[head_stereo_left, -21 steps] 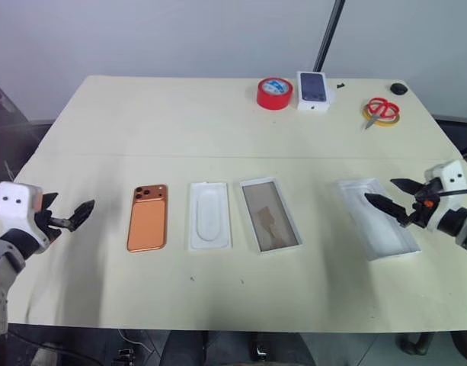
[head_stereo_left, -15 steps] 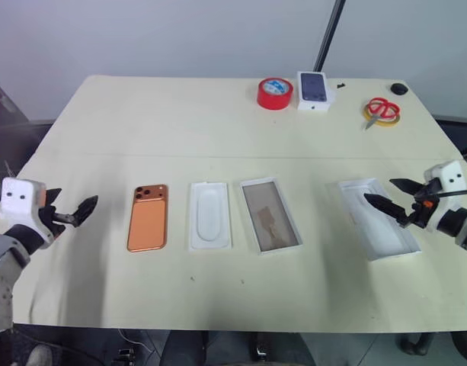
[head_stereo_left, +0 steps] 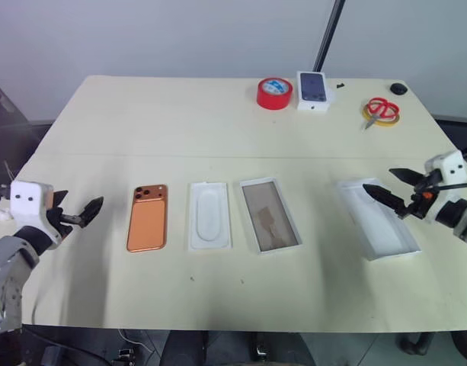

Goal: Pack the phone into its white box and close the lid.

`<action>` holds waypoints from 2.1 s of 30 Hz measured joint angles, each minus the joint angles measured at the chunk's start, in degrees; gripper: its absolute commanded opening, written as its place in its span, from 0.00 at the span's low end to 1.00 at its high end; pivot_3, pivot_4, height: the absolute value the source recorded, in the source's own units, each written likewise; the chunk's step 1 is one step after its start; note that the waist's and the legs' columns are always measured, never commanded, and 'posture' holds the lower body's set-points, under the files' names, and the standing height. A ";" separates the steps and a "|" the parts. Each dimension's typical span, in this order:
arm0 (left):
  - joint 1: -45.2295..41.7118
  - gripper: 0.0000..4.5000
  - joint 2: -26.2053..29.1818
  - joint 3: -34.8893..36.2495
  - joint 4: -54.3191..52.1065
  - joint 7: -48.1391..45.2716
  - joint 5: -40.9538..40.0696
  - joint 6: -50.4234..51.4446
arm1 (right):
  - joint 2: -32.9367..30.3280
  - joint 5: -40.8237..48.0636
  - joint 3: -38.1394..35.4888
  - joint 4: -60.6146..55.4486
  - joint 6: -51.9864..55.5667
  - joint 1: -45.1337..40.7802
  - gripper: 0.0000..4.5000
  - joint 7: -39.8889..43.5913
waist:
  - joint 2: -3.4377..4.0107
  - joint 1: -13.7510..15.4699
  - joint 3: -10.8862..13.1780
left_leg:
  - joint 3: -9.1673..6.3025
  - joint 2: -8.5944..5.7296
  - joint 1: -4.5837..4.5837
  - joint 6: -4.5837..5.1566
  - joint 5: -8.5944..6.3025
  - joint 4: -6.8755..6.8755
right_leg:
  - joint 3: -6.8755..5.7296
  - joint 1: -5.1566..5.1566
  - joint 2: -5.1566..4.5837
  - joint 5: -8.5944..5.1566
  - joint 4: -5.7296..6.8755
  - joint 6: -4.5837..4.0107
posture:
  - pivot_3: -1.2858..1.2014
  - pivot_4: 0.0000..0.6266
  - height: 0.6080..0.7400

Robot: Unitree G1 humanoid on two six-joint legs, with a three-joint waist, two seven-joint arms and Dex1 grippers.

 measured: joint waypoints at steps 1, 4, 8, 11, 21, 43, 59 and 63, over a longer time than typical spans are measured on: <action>-0.53 1.00 0.01 -0.02 -0.10 0.04 -0.04 0.12 | 0.00 -0.01 0.12 0.28 -0.09 -0.29 0.99 0.13 | 0.00 0.01 0.00 | 0.00 0.00 0.00 0.00 0.00 0.00 | 0.00 0.00 0.00 0.00 0.00 0.00 | 0.52 0.24 0.94; -1.26 1.00 0.08 -0.02 -0.73 0.04 -0.05 0.03 | 0.12 -0.09 0.53 0.71 -0.89 -0.74 0.99 0.05 | 0.00 0.00 0.00 | 0.00 0.00 0.00 0.00 0.00 0.00 | 0.00 0.00 0.00 0.00 0.00 0.00 | 0.52 0.24 0.94; -1.26 1.00 0.06 -0.02 -0.73 0.08 -0.04 0.04 | 0.88 -0.07 0.79 0.71 -1.06 -0.77 0.99 -0.74 | 0.00 -0.05 0.00 | 0.00 0.01 0.00 0.00 0.00 0.00 | 0.00 0.00 0.00 0.00 0.01 0.00 | 0.52 0.24 0.94; -1.41 1.00 0.06 -0.02 -0.73 0.08 -0.04 0.04 | 1.25 -0.07 1.68 0.71 -1.12 -0.86 0.99 -0.76 | 0.00 -0.04 0.00 | 0.00 0.00 0.00 0.00 0.00 0.01 | 0.00 0.00 0.00 0.00 0.01 0.00 | 0.52 0.24 0.94; -1.21 1.00 -0.46 -1.69 -2.47 -0.64 -0.25 0.57 | 1.25 0.05 2.65 -0.84 -0.61 -1.55 0.99 0.40 | 0.00 -0.03 0.00 | 0.00 0.00 0.00 0.00 0.00 0.01 | 0.00 0.00 0.00 0.00 0.02 0.00 | 0.52 0.24 0.94; -13.41 1.00 -13.18 -16.15 -17.08 12.73 -19.67 38.56 | -0.10 0.63 14.39 -16.37 4.79 -2.59 0.99 6.60 | 0.00 -0.06 0.00 | -0.11 -0.03 -0.01 0.00 0.00 0.13 | -0.03 0.02 0.09 0.01 0.11 0.02 | 0.52 0.24 0.94; -22.04 0.83 -27.08 -10.82 -13.57 25.34 -21.18 55.43 | -3.91 0.93 25.68 -31.12 8.06 -2.54 1.00 13.32 | 0.01 0.33 -0.06 | -0.17 -0.21 0.04 -0.01 0.00 0.20 | -0.07 0.20 0.04 0.00 0.04 0.03 | 0.52 0.24 0.94; -21.85 0.40 -28.59 -9.63 -12.54 25.56 -21.14 57.08 | -4.69 -0.78 28.28 -32.54 7.20 -1.98 1.00 13.90 | 0.01 0.33 -0.06 | -0.18 -0.21 0.04 -0.01 0.01 0.21 | -0.08 0.20 0.05 0.00 0.04 0.03 | 0.52 0.24 0.94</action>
